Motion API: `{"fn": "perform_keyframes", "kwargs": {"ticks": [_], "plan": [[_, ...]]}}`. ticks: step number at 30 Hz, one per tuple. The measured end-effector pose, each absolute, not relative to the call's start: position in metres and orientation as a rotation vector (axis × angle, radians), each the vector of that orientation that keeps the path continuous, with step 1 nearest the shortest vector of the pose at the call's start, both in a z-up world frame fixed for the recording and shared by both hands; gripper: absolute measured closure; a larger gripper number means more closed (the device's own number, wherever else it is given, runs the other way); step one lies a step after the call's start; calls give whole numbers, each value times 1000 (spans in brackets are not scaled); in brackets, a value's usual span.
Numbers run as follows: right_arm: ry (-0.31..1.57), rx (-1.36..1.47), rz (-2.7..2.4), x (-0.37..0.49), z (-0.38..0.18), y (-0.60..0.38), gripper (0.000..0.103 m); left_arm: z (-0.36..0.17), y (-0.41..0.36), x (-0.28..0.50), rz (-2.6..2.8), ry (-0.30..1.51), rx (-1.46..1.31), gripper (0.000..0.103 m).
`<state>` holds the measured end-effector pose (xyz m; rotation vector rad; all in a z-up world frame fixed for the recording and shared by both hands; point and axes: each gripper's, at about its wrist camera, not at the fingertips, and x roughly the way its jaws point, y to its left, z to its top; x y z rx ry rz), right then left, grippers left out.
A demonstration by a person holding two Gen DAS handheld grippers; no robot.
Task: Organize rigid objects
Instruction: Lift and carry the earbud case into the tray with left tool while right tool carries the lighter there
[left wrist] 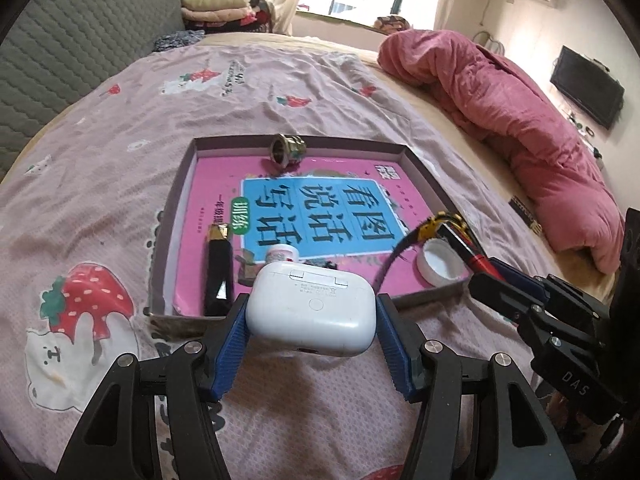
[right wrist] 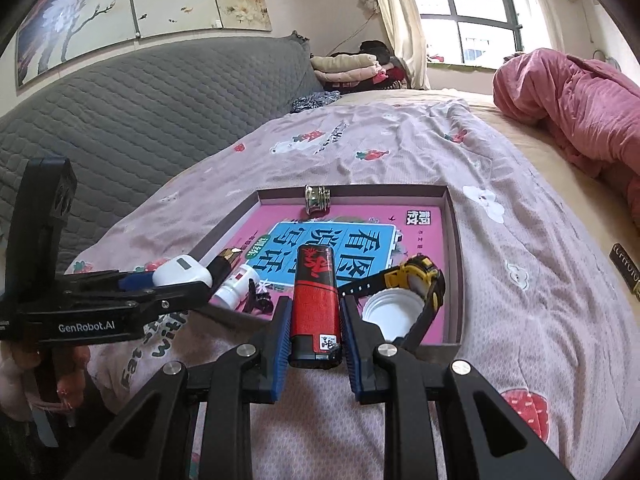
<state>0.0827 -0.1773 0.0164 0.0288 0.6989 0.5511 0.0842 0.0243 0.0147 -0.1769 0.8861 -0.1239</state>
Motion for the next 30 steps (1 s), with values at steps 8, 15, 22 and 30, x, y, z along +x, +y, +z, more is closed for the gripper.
{"fn": "perform_keyframes", "kwargs": {"ticks": [8, 15, 22, 30], "plan": [[678, 8, 540, 88, 17, -176, 79, 18, 47, 89, -67, 860, -209, 41], [709, -5, 506, 97, 7, -174, 79, 12, 63, 102, -19, 864, -237, 41], [725, -26, 473, 103, -3, -175, 78, -3, 60, 118, -9, 887, -245, 41], [719, -94, 470, 108, -9, -157, 78, -14, 61, 126, 9, 902, -251, 41]]}}
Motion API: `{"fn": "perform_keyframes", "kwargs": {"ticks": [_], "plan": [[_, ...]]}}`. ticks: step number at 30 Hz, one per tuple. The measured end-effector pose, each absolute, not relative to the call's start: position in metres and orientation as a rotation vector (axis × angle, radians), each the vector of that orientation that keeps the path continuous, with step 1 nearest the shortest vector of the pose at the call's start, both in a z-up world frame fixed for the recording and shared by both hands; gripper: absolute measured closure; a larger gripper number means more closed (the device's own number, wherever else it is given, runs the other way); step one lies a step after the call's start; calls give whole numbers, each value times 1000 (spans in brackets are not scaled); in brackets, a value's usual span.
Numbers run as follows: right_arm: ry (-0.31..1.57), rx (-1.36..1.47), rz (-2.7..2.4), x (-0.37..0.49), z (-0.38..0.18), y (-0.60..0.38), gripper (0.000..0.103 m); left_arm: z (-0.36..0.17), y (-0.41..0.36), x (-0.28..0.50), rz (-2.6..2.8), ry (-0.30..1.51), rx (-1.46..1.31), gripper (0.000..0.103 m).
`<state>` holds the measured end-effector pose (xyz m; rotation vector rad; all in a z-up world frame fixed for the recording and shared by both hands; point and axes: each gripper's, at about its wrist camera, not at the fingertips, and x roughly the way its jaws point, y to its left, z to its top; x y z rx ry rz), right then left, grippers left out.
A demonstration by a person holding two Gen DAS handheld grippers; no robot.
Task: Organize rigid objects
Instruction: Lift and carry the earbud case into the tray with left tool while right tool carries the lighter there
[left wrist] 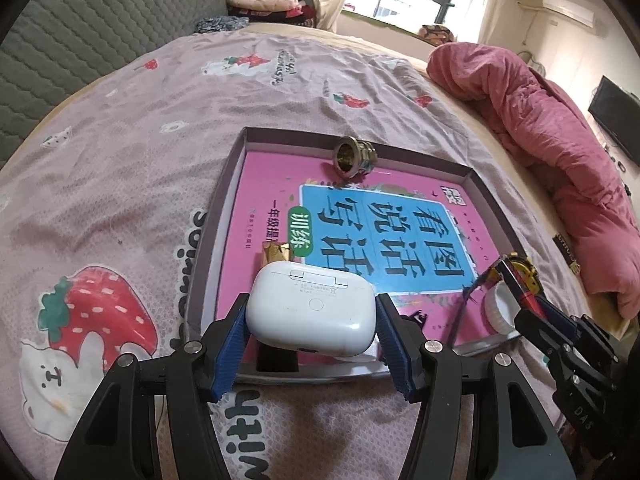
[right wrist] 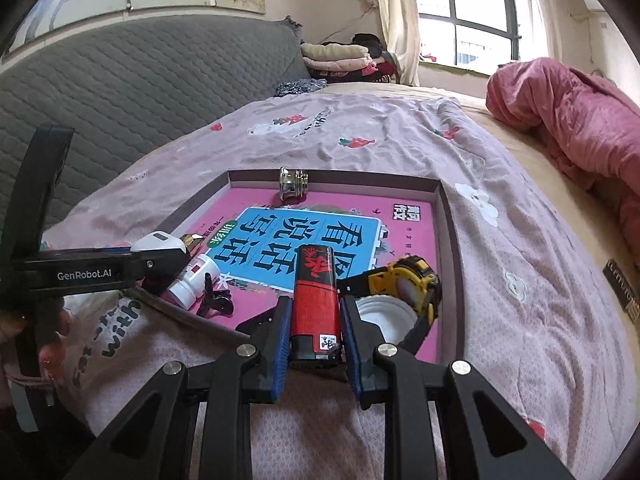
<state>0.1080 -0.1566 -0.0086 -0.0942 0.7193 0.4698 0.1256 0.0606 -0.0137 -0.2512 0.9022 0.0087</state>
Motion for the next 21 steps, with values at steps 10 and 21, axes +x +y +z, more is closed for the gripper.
{"fn": "perform_keyframes", "kwargs": {"ticks": [10, 21], "plan": [[724, -196, 456, 112, -16, -132, 78, -21, 61, 129, 12, 917, -252, 41], [722, -358, 407, 110, -21, -113, 78, -22, 61, 129, 13, 919, -256, 41]]}}
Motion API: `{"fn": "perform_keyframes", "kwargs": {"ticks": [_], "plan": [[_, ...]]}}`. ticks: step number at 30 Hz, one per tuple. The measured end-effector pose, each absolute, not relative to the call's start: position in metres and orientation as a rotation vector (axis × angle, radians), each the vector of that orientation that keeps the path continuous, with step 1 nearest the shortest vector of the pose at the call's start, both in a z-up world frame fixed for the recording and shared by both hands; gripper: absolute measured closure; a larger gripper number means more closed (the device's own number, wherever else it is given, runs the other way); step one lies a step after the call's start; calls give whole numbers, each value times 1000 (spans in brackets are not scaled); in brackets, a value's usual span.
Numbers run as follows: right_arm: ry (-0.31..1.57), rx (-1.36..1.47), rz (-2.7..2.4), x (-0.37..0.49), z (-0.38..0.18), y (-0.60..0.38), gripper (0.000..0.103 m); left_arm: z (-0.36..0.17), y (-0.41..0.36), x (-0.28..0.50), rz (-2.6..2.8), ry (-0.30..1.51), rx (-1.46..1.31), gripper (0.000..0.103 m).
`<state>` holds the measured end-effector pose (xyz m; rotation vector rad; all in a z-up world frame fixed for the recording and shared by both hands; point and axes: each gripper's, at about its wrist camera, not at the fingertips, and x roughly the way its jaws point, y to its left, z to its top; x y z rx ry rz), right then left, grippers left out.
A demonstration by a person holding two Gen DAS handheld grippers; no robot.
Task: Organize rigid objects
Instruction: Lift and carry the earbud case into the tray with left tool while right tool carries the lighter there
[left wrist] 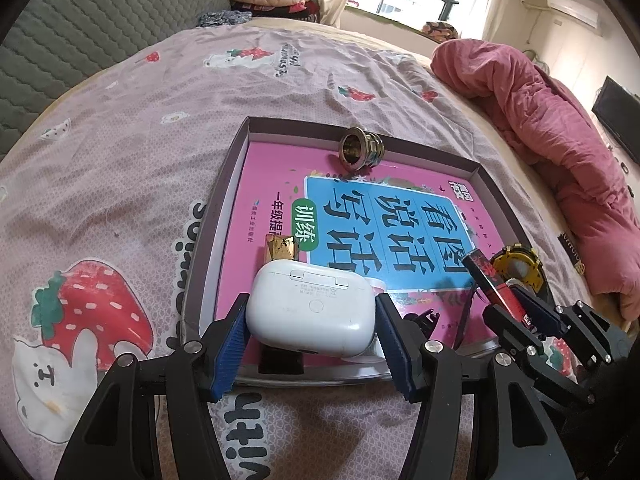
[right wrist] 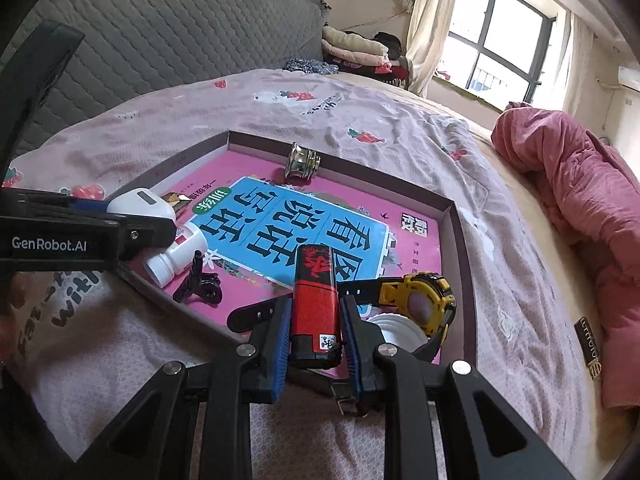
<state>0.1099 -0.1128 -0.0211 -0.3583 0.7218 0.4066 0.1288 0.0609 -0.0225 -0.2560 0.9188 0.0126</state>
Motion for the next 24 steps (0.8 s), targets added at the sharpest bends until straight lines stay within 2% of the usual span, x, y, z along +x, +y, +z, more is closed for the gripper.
{"fn": "perform_keyframes", "kwargs": {"ticks": [18, 20, 22, 24], "plan": [[683, -175, 456, 102, -2, -138, 77, -23, 62, 128, 8, 929, -266, 40], [672, -165, 461, 99, 1, -140, 74, -23, 62, 128, 7, 931, -267, 40], [660, -162, 465, 96, 5, -141, 66, -23, 62, 127, 7, 932, -265, 40], [655, -158, 466, 93, 7, -143, 65, -22, 62, 127, 7, 935, -265, 40]]}}
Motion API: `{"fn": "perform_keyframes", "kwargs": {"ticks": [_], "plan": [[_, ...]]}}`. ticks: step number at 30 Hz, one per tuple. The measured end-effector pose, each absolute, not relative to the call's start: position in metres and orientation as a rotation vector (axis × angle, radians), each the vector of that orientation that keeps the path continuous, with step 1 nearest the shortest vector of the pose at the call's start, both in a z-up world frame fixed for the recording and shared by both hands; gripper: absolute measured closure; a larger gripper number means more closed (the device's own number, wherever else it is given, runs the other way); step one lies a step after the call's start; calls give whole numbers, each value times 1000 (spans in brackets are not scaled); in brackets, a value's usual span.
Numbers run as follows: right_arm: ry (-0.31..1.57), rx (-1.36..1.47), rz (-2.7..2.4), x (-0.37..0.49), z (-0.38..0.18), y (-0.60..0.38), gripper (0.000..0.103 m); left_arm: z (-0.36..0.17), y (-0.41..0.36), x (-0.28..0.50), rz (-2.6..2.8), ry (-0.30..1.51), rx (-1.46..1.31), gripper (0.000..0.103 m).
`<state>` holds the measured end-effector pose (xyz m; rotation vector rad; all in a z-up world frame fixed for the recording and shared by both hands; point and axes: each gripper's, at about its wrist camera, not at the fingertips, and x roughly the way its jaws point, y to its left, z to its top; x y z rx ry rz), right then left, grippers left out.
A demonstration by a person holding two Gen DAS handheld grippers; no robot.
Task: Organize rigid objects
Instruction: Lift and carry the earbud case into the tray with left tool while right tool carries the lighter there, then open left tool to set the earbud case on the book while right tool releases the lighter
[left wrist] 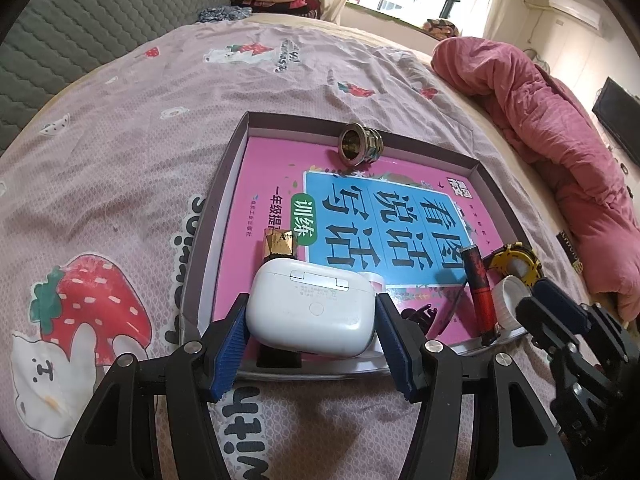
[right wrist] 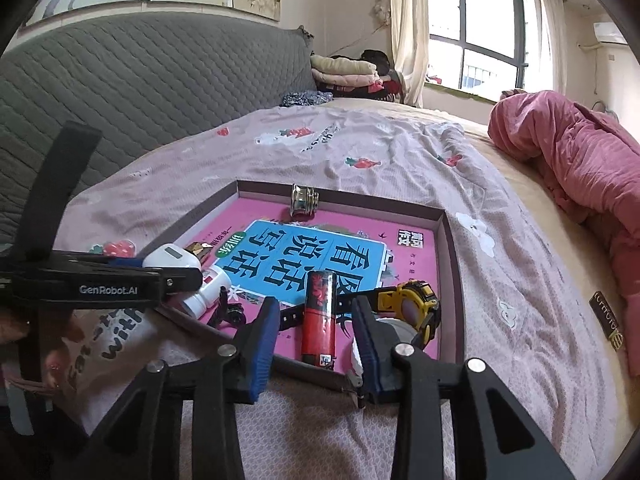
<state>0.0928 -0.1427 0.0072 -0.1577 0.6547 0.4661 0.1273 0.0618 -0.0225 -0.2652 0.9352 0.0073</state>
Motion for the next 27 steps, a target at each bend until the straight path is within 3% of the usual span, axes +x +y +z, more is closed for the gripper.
{"fn": "perform_keyframes", "kwargs": {"ticks": [20, 27], "plan": [[645, -83, 415, 86, 19, -164, 65, -14, 64, 124, 28, 934, -256, 40], [641, -60, 397, 79, 27, -169, 54, -5, 62, 116, 35, 920, -239, 40]]}}
